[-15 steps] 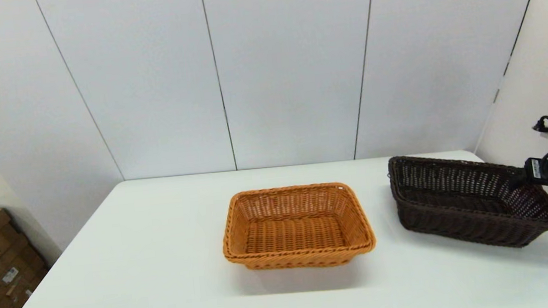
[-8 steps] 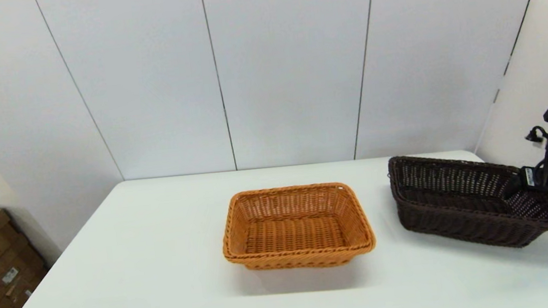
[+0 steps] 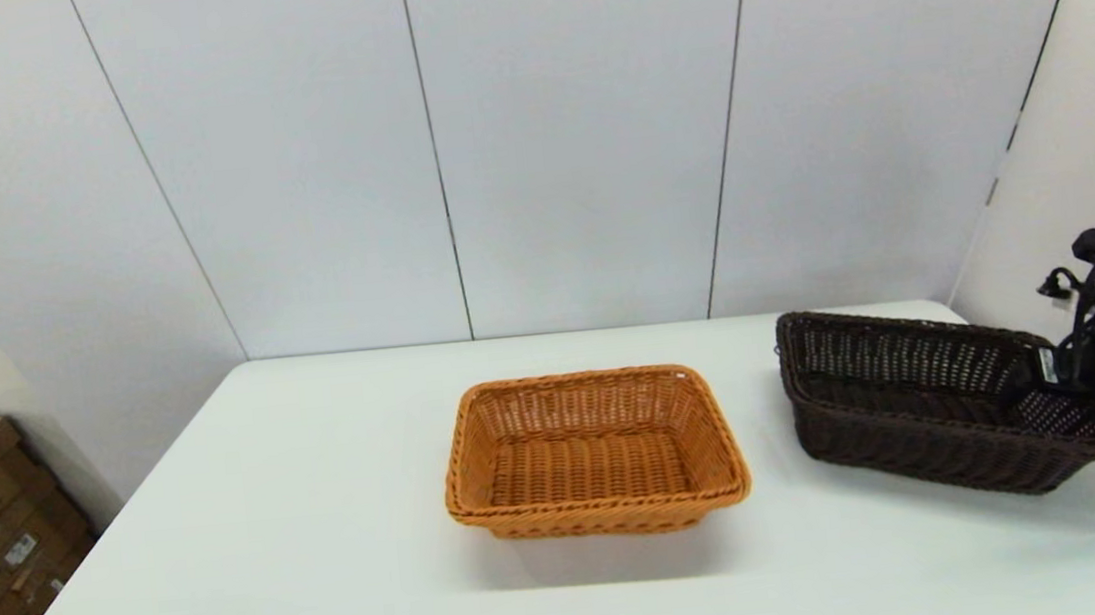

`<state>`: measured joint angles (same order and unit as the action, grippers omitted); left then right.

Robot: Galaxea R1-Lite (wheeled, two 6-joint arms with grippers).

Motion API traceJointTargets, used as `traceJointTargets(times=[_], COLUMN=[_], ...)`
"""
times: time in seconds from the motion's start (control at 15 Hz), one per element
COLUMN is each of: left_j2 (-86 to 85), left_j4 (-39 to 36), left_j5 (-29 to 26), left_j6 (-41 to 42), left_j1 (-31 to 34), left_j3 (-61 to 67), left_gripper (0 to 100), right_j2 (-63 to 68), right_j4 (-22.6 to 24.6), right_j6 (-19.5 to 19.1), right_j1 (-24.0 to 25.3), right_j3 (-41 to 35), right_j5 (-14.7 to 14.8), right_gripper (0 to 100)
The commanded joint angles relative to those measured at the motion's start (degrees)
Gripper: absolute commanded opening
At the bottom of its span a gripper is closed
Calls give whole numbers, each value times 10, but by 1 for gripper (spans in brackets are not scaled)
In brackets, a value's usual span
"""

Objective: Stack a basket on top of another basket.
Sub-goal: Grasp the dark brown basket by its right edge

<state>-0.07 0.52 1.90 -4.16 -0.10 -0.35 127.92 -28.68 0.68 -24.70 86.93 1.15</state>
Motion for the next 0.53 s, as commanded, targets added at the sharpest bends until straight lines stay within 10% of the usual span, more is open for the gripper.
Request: traceJointTargets(times=[0.07,0.13,0.2,0.53], left_j2=[0,0,0,0], left_j4=[0,0,0,0], left_j5=[0,0,0,0], left_j6=[-1,-1,-1,-1], left_j1=[0,0,0,0], left_j3=[0,0,0,0], left_gripper=[100,100,100,100], right_j2=[2,2,2,9], right_j4=[-2,-2,-2,-1], right_j6=[0,1,1,-2], right_j1=[0,1,0,0], right_j3=[3,4,4,9], right_j5=[0,0,0,-1], right_gripper=[100,100,0,0])
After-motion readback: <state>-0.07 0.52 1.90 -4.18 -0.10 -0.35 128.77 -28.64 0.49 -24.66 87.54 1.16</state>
